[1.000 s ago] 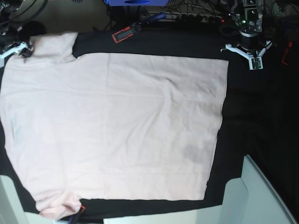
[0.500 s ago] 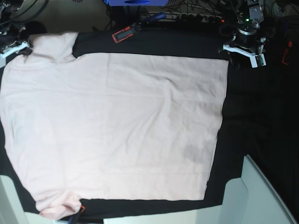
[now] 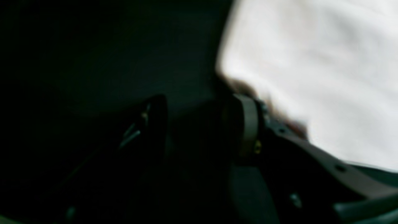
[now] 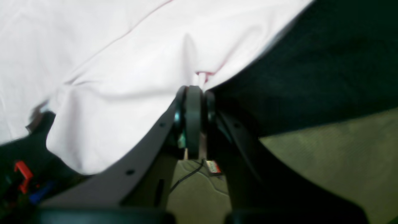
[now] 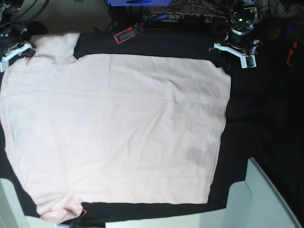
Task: Fold the T-shirt properly
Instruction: 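Pinch the shirt edge with both grippers, right near the sleeve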
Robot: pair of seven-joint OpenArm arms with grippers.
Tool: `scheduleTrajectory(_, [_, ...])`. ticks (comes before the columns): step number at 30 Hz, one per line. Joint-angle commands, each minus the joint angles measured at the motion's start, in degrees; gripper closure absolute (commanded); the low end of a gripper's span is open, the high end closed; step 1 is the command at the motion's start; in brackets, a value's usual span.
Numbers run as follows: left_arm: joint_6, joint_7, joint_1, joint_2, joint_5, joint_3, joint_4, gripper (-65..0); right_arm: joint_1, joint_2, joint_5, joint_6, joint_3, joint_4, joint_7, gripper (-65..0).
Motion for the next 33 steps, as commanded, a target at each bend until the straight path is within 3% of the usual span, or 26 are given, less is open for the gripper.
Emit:
scheduleTrajectory(1, [-0.8,0.8,0.8,0.0,0.5,0.7,1.7,-32.9,-0.2,-0.2,-0.3,0.6,-1.9,0.1,-1.3,0.0])
scheduleTrajectory(5, [-0.8,0.8,2.4,0.1,0.5,0.8,5.7,-32.9,-0.3,-0.6,-0.3,0.6,-4.4,-0.6,-1.3,0.0])
scheduleTrajectory(13, [-0.7,1.2,5.1,0.2,0.5,-1.3,7.8,-32.6,-0.1,-0.3,-0.3,0.6,-3.9,-3.0,1.5,0.0])
scheduleTrajectory(27, [-0.8,0.8,8.2,0.2,0.3,-1.2,14.0,-34.6,0.0,-0.2,-0.3,0.6,-4.2,-3.0,1.5,0.0])
scheduleTrajectory(29, [-0.8,0.8,9.0,0.2,-2.5,-1.6,15.8,-33.4,0.0,-0.2,-0.3,0.6,-4.2,-3.0,1.5,0.0])
scheduleTrajectory(31, [-0.8,1.1,9.3,-0.4,-9.2,-1.8,16.1,-30.6,0.0,-0.2,-0.3,0.6,-4.3,-3.0,1.5,0.0])
scheduleTrajectory(33, [-0.8,1.3,9.3,-3.5,-16.3,-1.1,15.0,-28.2,0.0,-0.2,-0.3,0.6,-4.2,-3.0,1.5,0.0])
